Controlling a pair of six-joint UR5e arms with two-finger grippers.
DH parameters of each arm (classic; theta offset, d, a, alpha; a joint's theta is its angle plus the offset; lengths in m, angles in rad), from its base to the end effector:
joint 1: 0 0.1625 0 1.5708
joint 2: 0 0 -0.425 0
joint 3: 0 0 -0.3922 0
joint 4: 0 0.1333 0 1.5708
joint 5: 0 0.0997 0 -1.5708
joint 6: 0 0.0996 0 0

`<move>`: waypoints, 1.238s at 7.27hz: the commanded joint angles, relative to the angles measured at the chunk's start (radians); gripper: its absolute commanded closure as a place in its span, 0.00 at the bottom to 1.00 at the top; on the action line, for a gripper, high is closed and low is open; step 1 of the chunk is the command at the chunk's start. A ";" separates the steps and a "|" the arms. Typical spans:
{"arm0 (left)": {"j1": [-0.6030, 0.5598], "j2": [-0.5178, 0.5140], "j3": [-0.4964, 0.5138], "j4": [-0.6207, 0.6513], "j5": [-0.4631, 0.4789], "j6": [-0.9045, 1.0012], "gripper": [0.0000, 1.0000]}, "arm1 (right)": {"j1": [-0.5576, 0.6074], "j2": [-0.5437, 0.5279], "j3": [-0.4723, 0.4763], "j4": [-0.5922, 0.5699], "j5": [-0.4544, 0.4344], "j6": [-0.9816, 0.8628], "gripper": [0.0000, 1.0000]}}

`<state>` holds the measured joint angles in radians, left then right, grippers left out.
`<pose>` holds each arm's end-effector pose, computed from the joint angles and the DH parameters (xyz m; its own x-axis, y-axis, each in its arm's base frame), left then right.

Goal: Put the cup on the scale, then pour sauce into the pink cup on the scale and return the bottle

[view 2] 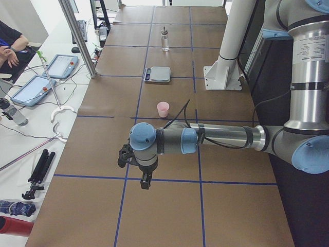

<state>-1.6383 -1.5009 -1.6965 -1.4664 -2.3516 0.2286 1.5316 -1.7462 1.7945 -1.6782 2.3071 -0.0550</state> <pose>-0.0940 -0.4527 0.6401 0.7033 0.1459 -0.6957 -0.0945 0.9892 0.1120 0.0502 -0.4150 0.6416 0.7387 -0.0443 0.6726 0.0799 0.9966 -0.0221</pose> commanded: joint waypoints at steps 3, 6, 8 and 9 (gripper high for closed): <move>0.011 -0.001 0.001 -0.028 -0.002 0.008 0.00 | 0.001 0.002 0.029 0.000 0.002 0.000 0.00; 0.012 0.001 0.004 -0.193 -0.002 0.006 0.00 | -0.004 0.034 0.061 0.002 0.003 0.009 0.00; 0.012 -0.002 0.001 -0.373 -0.005 0.003 0.00 | -0.002 0.173 0.074 0.002 -0.003 0.012 0.00; 0.012 -0.002 0.003 -0.513 -0.002 0.002 0.00 | -0.004 0.203 0.086 0.002 -0.002 0.009 0.00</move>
<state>-1.6261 -1.5028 -1.6941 -1.8219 -2.3551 0.2321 1.5290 -1.6032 1.8674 -1.6767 2.3058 -0.0442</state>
